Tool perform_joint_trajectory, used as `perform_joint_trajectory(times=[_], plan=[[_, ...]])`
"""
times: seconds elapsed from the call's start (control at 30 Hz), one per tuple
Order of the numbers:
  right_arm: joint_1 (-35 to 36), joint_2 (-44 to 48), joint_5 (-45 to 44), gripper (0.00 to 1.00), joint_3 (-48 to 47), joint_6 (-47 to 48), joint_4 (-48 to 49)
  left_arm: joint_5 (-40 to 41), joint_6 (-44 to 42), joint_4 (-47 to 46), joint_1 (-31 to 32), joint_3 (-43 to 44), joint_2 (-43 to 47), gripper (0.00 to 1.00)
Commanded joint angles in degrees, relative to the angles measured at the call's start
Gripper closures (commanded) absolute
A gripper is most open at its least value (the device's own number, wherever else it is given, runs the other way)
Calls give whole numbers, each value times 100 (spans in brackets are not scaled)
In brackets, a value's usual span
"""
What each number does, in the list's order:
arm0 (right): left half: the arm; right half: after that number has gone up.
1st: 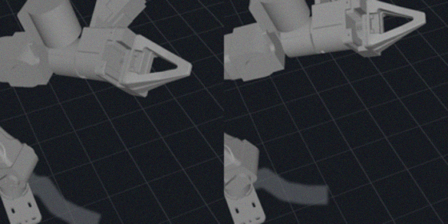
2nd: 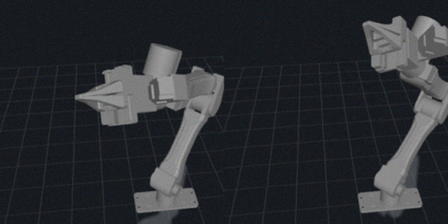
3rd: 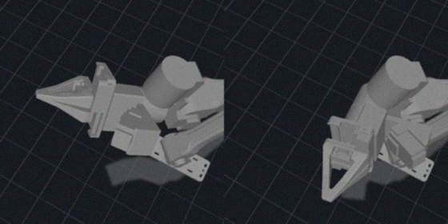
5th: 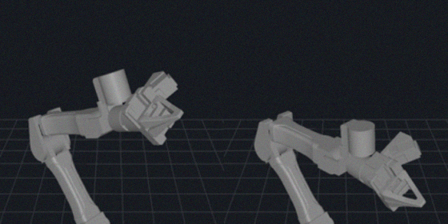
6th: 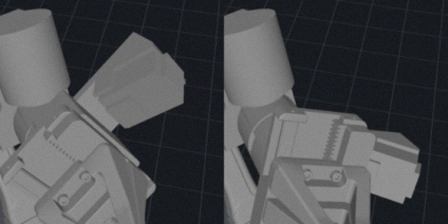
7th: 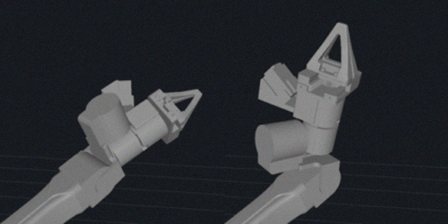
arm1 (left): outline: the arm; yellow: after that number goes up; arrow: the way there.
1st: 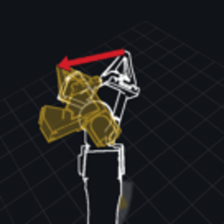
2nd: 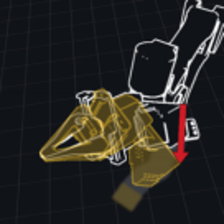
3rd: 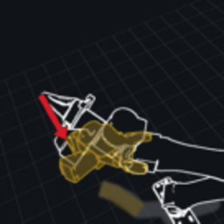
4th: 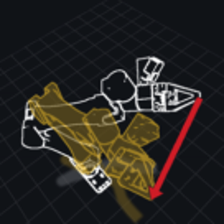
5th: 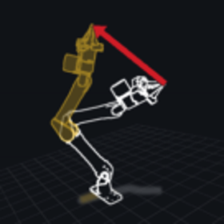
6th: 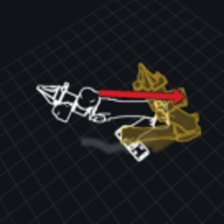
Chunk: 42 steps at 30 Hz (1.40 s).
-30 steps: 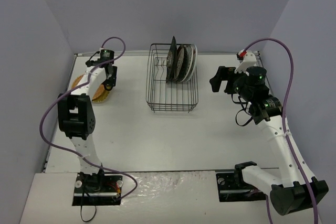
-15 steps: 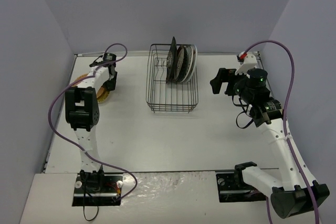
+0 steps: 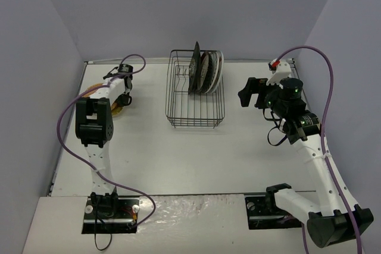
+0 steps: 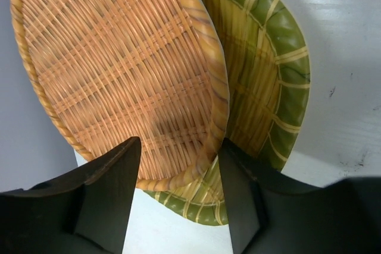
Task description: Load the plates into the dish rack
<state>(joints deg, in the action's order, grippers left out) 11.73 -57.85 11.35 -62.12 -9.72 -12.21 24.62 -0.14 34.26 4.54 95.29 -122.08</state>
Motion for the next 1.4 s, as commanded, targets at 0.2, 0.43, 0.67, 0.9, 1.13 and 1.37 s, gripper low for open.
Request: perform_joint_trajectory(times=[0.2, 0.43, 0.67, 0.9, 1.13, 1.37], plan=[[31, 181, -123, 0, 144, 121, 324, 145, 89, -40, 49, -11, 405, 92], [31, 222, -81, 0, 107, 105, 324, 611, 184, 434, 297, 190, 964, 100], [31, 279, -28, 0, 108, 93, 324, 999, 262, 1299, 633, 1098, 1497, 100], [31, 308, 15, 0, 53, 58, 316, 1142, 321, 1852, 1099, 2232, 1807, 100], [31, 302, 18, 0, -58, 24, 308, -93, 741, 2072, 1619, 3623, 1872, 100], [31, 215, -10, 0, -167, -12, 307, -2356, 1740, 786, 1744, 3713, 1978, 100]])
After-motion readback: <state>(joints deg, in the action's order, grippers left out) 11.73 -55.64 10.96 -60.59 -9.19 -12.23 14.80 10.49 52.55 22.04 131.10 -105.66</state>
